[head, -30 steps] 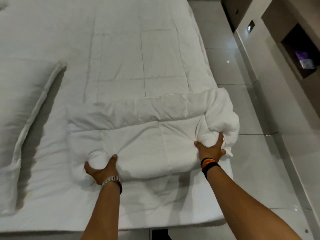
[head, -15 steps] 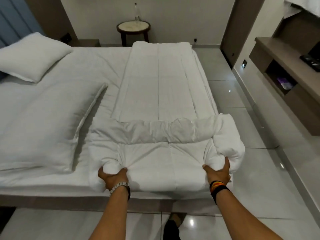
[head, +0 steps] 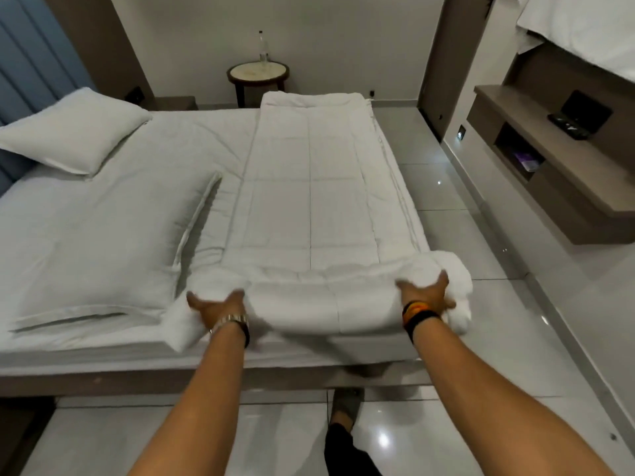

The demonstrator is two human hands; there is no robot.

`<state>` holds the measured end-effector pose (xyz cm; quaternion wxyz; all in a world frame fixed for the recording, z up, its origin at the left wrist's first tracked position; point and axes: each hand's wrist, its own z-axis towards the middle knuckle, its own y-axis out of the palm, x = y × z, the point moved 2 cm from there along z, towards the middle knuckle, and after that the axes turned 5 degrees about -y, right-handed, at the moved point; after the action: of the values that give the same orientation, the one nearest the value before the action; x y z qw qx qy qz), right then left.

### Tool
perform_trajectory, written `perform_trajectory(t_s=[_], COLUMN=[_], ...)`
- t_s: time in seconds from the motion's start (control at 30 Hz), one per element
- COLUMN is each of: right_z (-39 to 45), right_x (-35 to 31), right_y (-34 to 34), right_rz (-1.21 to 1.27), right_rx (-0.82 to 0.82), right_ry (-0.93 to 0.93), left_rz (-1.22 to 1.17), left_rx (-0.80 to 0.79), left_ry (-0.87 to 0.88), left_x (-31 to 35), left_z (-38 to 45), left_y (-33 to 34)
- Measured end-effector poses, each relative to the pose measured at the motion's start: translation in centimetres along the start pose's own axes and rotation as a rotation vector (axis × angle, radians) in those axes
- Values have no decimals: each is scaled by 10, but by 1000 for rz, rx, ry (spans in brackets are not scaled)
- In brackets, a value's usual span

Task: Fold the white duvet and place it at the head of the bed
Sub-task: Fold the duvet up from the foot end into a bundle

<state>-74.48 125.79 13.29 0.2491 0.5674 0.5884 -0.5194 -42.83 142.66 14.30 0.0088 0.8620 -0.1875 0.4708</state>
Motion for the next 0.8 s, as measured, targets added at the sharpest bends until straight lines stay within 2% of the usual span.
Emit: perform_trajectory(t_s=[0.07, 0.13, 0.2, 0.27, 0.33, 0.4, 0.47, 0.6, 0.7, 0.8], right_z=[32, 58, 85, 107, 117, 128, 144, 209, 249, 268], right_x=[-58, -97, -96, -60, -10, 19, 23, 7, 12, 23], right_y=[21, 34, 48, 67, 84, 104, 128, 190, 224, 238], right_rz=[187, 255, 170, 54, -33, -48, -42, -32, -15, 14], right_rx=[-6, 1, 21, 54, 4, -79, -111, -44, 51, 123], right_ry=[-215, -407, -444, -364, -184, -21, 37, 81, 223, 250], left_rz=[-120, -61, -6, 1, 86, 163, 187, 70, 11, 36], left_rx=[-153, -253, -285, -181, -37, -4, -6, 32, 148, 255], left_ry=[252, 457, 507, 452, 359, 150, -44, -64, -123, -132], left_x=[52, 94, 113, 100, 63, 20, -13, -33, -15, -14], left_z=[20, 37, 53, 77, 104, 125, 142, 211, 233, 247], left_y=[29, 56, 79, 96, 112, 135, 154, 195, 228, 250])
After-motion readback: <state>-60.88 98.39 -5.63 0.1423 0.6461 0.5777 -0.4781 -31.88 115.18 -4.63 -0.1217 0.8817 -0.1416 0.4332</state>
